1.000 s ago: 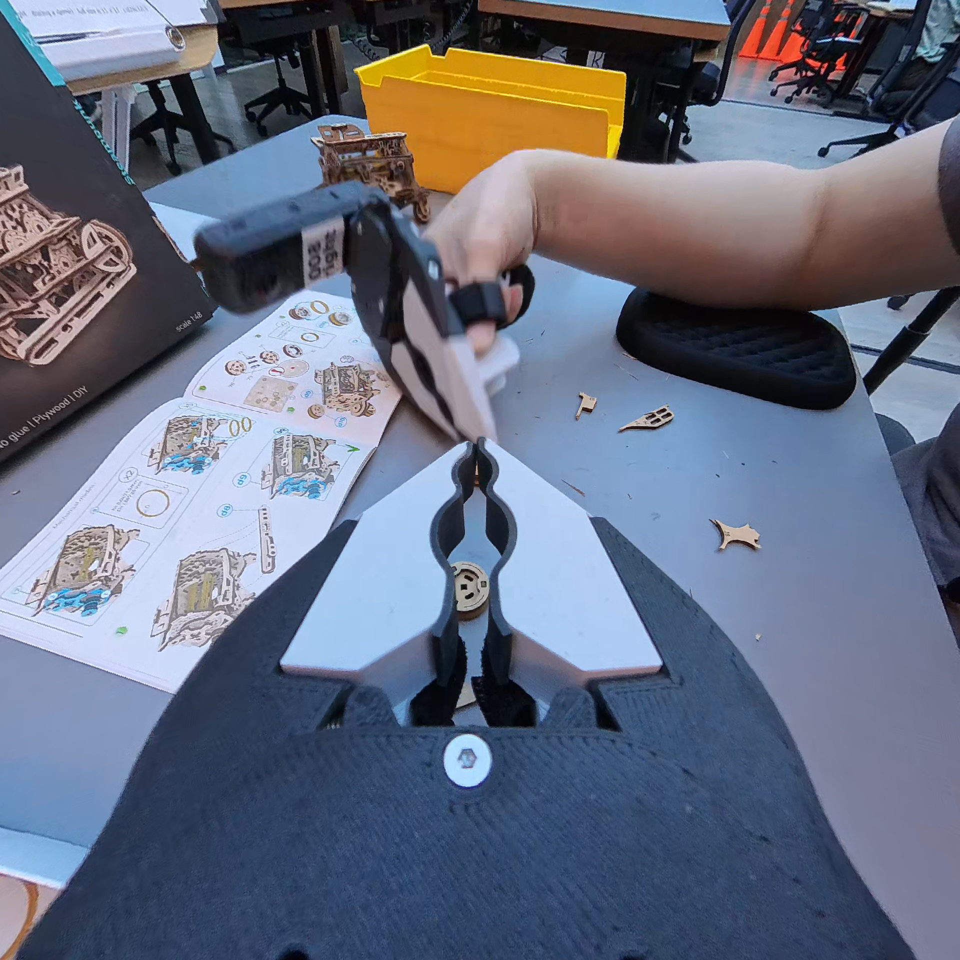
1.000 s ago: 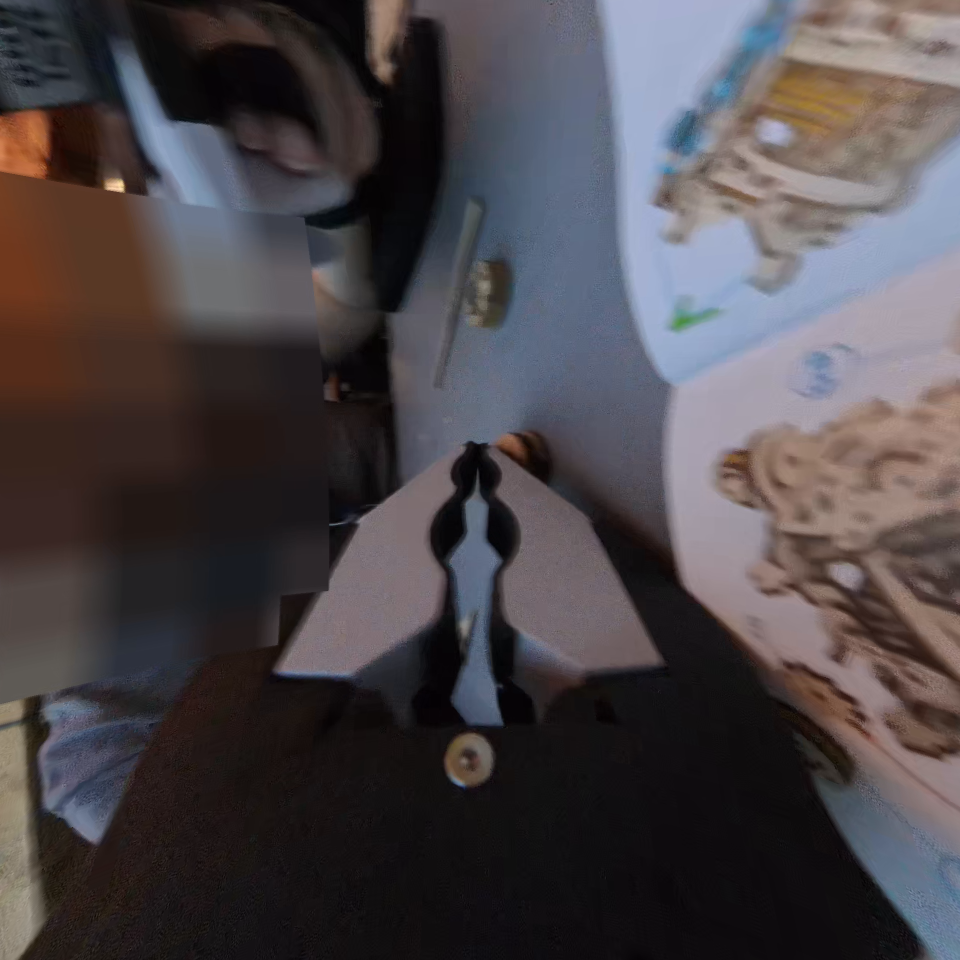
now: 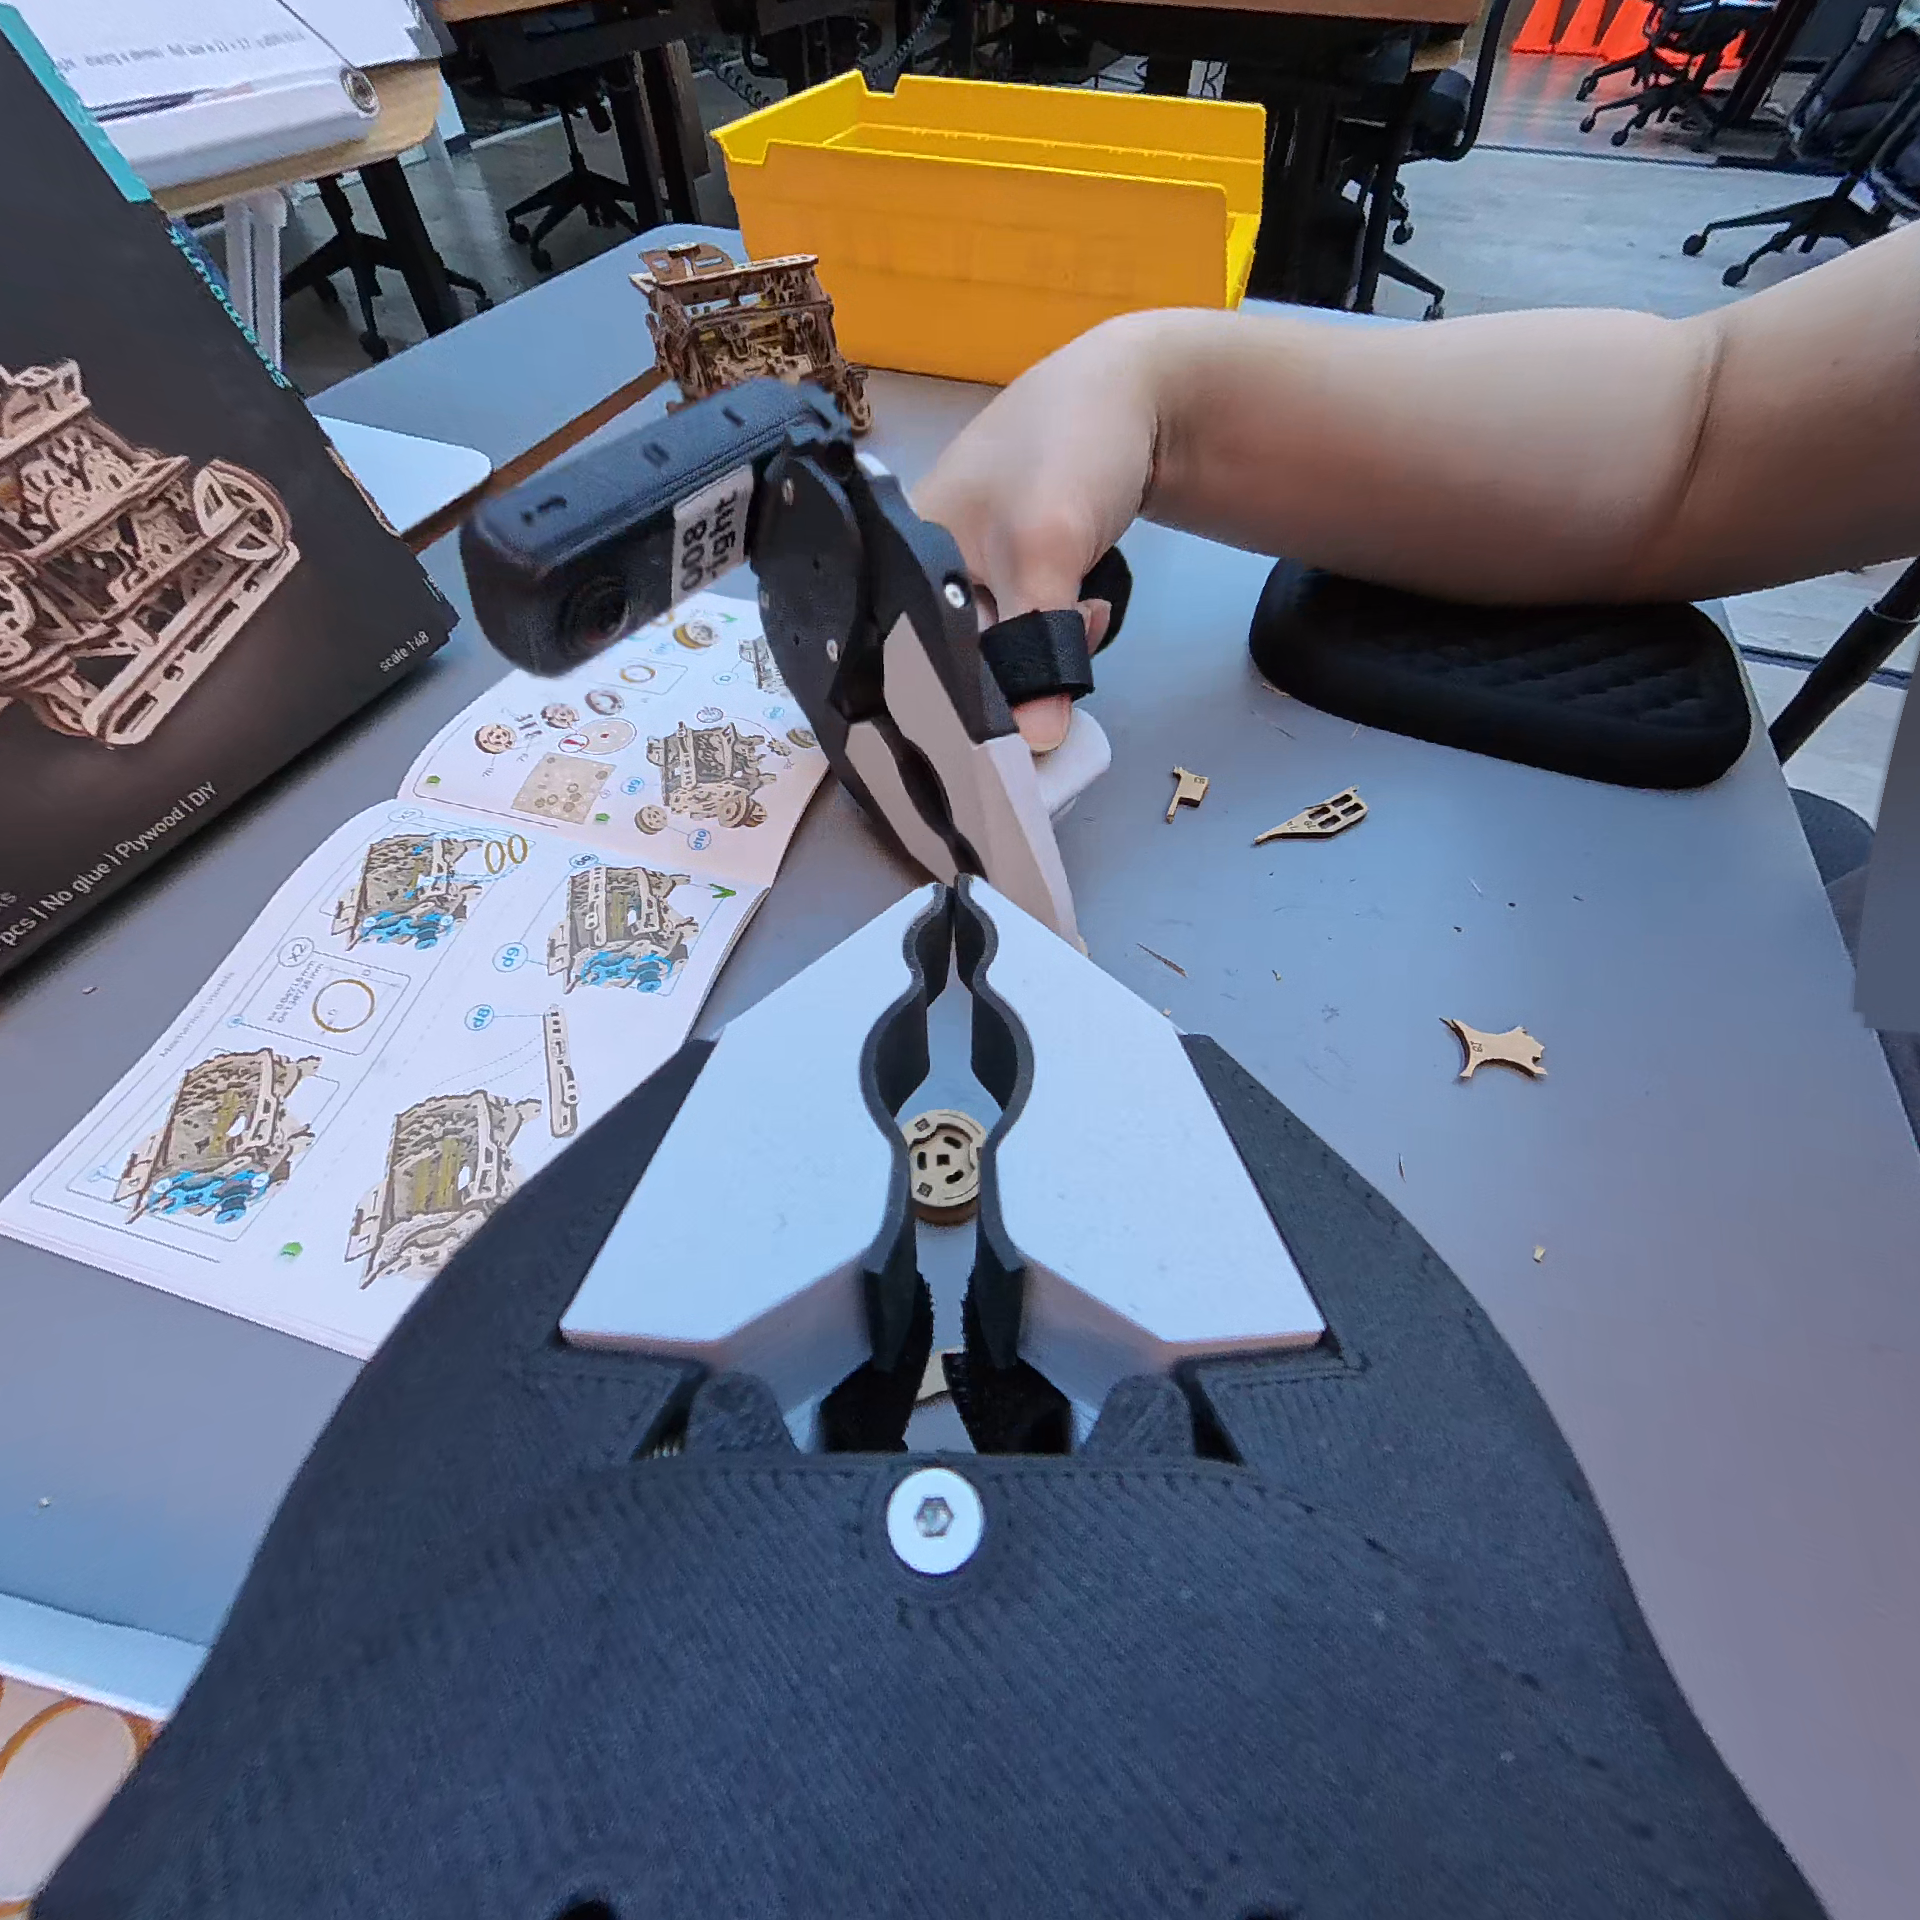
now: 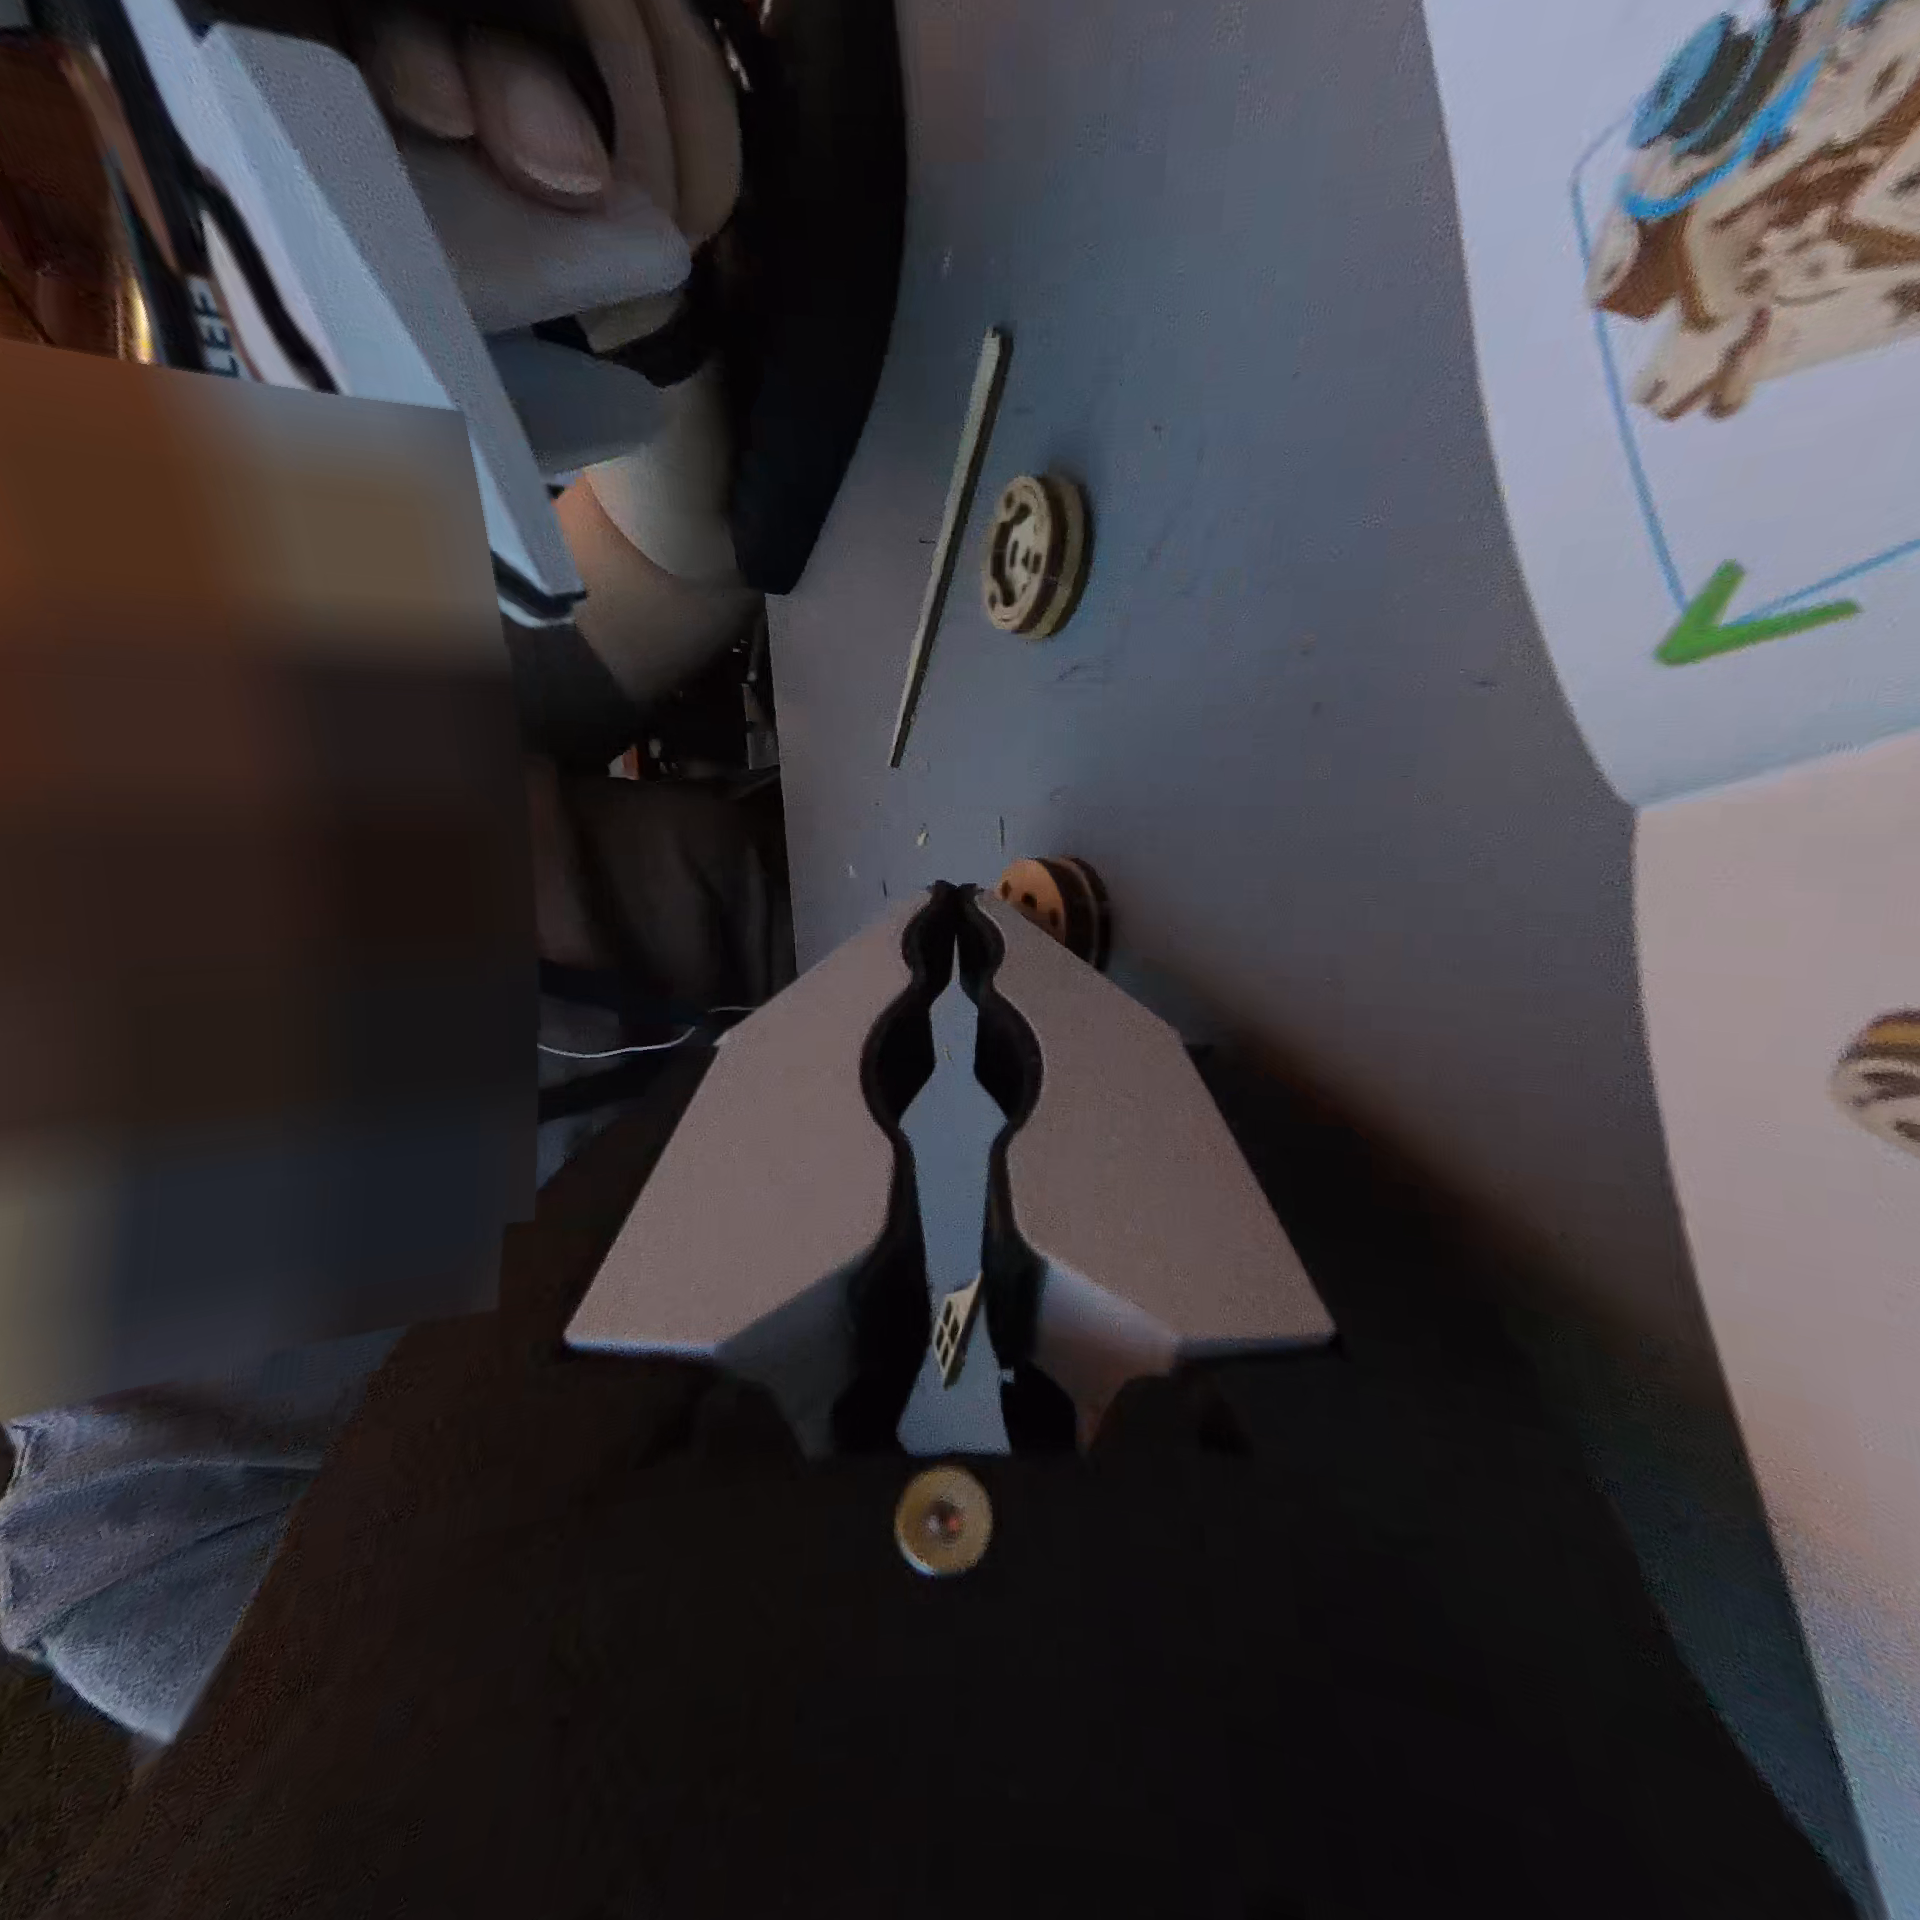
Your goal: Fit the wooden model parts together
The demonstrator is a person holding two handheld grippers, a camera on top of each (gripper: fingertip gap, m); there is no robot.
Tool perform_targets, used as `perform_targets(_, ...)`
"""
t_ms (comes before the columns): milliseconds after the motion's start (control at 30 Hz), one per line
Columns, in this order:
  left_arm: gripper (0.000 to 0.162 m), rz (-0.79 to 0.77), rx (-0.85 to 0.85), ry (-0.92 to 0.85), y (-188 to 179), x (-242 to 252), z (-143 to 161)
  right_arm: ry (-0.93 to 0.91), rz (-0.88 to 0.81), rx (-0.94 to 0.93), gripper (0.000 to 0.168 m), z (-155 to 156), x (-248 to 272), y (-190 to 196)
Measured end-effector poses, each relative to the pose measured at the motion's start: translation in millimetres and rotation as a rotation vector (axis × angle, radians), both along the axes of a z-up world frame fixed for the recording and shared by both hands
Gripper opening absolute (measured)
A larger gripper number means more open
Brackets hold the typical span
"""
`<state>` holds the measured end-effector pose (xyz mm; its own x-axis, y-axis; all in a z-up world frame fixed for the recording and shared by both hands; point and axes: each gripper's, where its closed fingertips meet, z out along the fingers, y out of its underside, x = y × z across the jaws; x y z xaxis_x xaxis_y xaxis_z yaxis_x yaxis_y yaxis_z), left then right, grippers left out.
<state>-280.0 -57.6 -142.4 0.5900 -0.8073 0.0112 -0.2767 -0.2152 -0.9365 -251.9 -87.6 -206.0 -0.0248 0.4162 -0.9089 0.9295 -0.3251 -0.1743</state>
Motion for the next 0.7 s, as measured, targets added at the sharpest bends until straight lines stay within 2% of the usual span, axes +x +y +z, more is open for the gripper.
perform_targets(33, 0.000, 0.000, -0.001, -0.003, 0, 0, 0, 0.076, 0.007, -0.059, 0.000, 22, -1, -4)
perform_targets(67, 0.000, 0.000, 0.001, -0.003, 0, 0, 1, 0.205, 0.017, -0.209, 0.000, 60, -3, -11)
perform_targets(100, 0.000, 0.000, 0.005, -0.001, 0, -1, 1, 0.294, 0.034, -0.295, 0.000, 86, 1, -13)
perform_targets(133, 0.000, 0.000, 0.009, 0.003, 0, 0, 2, 0.282, 0.058, -0.235, 0.000, 79, 4, -14)
perform_targets(167, 0.000, -0.001, 0.013, 0.006, -1, 0, 2, 0.206, 0.072, -0.124, 0.000, 53, 6, -13)
perform_targets(200, 0.000, -0.001, 0.014, 0.008, -1, 0, 1, 0.109, 0.077, -0.096, 0.000, 28, 9, -14)
perform_targets(233, 0.000, -0.001, 0.011, 0.009, 0, 0, 1, -0.065, 0.092, -0.033, 0.002, -6, 18, -12)
perform_targets(267, 0.000, -0.002, 0.006, 0.009, -1, 1, -1, -0.082, 0.056, -0.097, 0.000, -3, 13, -15)
perform_targets(300, 0.000, -0.005, 0.001, 0.011, -1, 1, -1, -0.052, 0.083, -0.031, 0.000, -3, 15, -13)
perform_targets(333, 0.000, -0.005, 0.002, 0.016, -1, 1, -2, 0.008, 0.091, -0.036, 0.000, 11, 14, -15)
perform_targets(400, 0.000, -0.005, 0.014, 0.022, -1, 1, -1, 0.187, 0.085, -0.195, 0.000, 60, 7, -23)
perform_targets(433, 0.000, -0.003, 0.017, 0.023, -1, 1, 0, 0.183, 0.098, -0.147, 0.000, 55, 8, -23)
perform_targets(500, 0.000, 0.000, 0.018, 0.015, 0, 0, 1, -0.036, 0.083, 0.053, 0.000, -5, 12, -11)
perform_targets(533, 0.000, 0.002, 0.014, 0.008, 0, 0, 1, -0.084, 0.048, -0.063, 0.000, -3, 9, -15)
perform_targets(567, 0.000, 0.005, 0.010, 0.004, 0, -1, 1, -0.066, 0.062, -0.045, 0.000, -3, 10, -15)
perform_targets(600, 0.000, 0.007, 0.010, 0.002, 1, -2, 1, -0.023, 0.070, -0.017, 0.000, 6, 8, -14)
perform_targets(667, 0.000, 0.016, 0.026, -0.003, 1, -4, 5, 0.188, 0.053, -0.144, 0.000, 61, -7, -23)
perform_targets(700, 0.000, 0.019, 0.033, -0.007, 1, -5, 8, 0.233, 0.062, -0.159, 0.000, 71, -11, -26)
